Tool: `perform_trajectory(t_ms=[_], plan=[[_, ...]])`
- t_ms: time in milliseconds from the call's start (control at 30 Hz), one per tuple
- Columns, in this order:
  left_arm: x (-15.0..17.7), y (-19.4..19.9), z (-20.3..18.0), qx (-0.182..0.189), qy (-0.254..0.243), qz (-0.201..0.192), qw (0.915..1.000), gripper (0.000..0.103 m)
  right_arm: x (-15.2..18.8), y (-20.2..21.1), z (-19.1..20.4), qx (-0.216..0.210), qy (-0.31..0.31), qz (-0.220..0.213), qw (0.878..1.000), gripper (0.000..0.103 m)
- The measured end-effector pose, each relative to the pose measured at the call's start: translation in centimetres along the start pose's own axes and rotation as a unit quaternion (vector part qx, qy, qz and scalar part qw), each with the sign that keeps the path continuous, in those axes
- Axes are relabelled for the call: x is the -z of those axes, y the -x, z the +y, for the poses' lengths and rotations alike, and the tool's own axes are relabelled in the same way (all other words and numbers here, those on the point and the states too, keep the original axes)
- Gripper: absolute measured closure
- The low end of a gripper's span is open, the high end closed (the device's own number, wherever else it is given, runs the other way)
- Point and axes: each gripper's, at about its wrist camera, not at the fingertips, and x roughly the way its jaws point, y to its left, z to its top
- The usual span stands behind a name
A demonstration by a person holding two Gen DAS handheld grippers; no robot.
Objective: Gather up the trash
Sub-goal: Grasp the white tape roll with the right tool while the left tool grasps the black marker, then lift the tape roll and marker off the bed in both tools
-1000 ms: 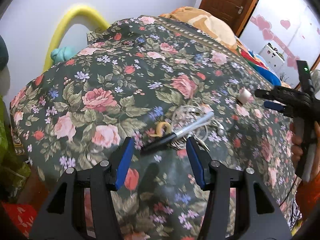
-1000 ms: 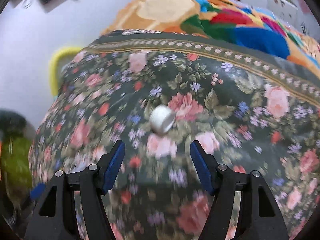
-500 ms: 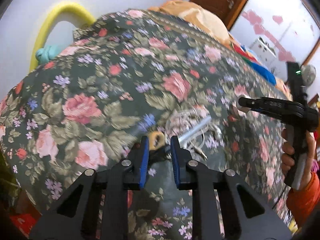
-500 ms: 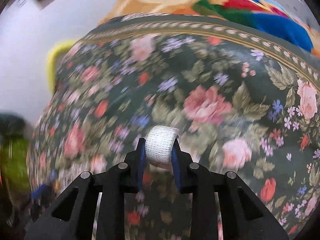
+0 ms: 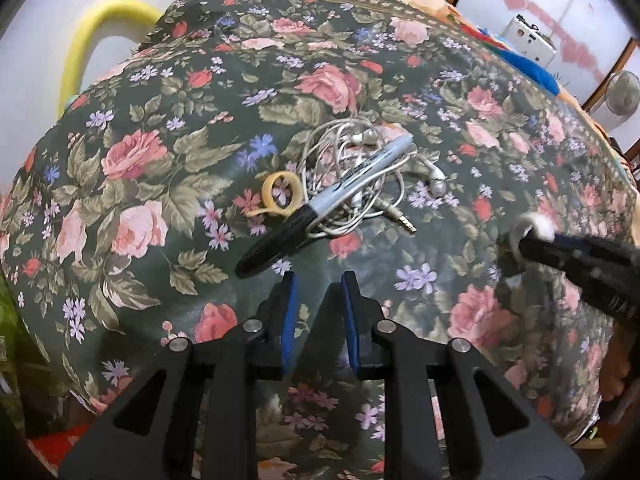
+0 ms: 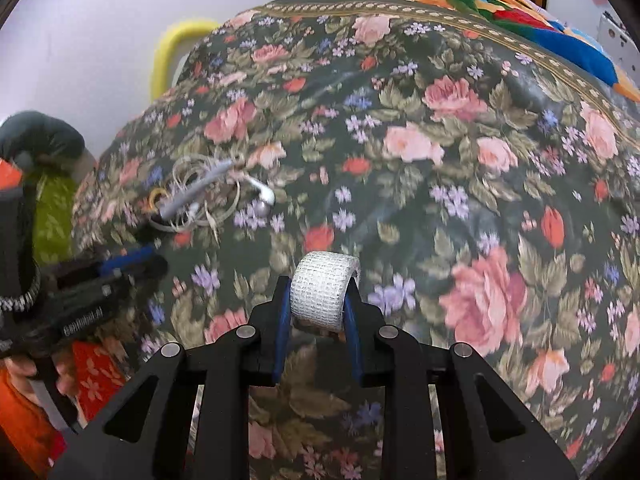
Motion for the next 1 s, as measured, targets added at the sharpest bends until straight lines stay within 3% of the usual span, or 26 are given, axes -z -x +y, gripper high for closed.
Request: perform_trajectory(t_ms=[100, 233, 467, 600, 767, 1000], plan=[[-0.3, 1.6, 0.1, 0.038, 0.001, -0.008, 0.9992, 0.082, 0.6, 0.1, 0.0, -0.002, -0.002, -0.004, 1.0, 0.081], [-1.0, 3.5, 0.2, 0.007, -0.017, -0.052, 0.9985, 0.082, 1.1, -0.1, 0.0, 0.001, 0.001, -0.01, 1.0, 0.081], [-1.7, 0.1, 0.9, -0.024, -0.045, -0.012, 0.9986, 0.082, 1.6, -0.1, 0.6, 0.016, 0.019, -0.023, 0.999, 0.081], [-0.9, -1.2, 0.8, -0.009, -0.045, -0.002, 0.9989, 0.082, 1.8, -0.1, 0.6, 0.016, 0.021, -0.024, 0.999, 0.081], [0.1, -0.8, 0.5, -0.016, -0.035, -0.023, 0.999, 0.087, 2.1, 0.2, 0.3, 0.004, 0.002, -0.01, 1.0, 0.081], [3.8, 1.6, -0.6, -0.004, 0.007, -0.019, 0.9998, 0.092, 3.3, 1.0, -0.5, -0.014, -0.018, 0.007, 1.0, 0.081]])
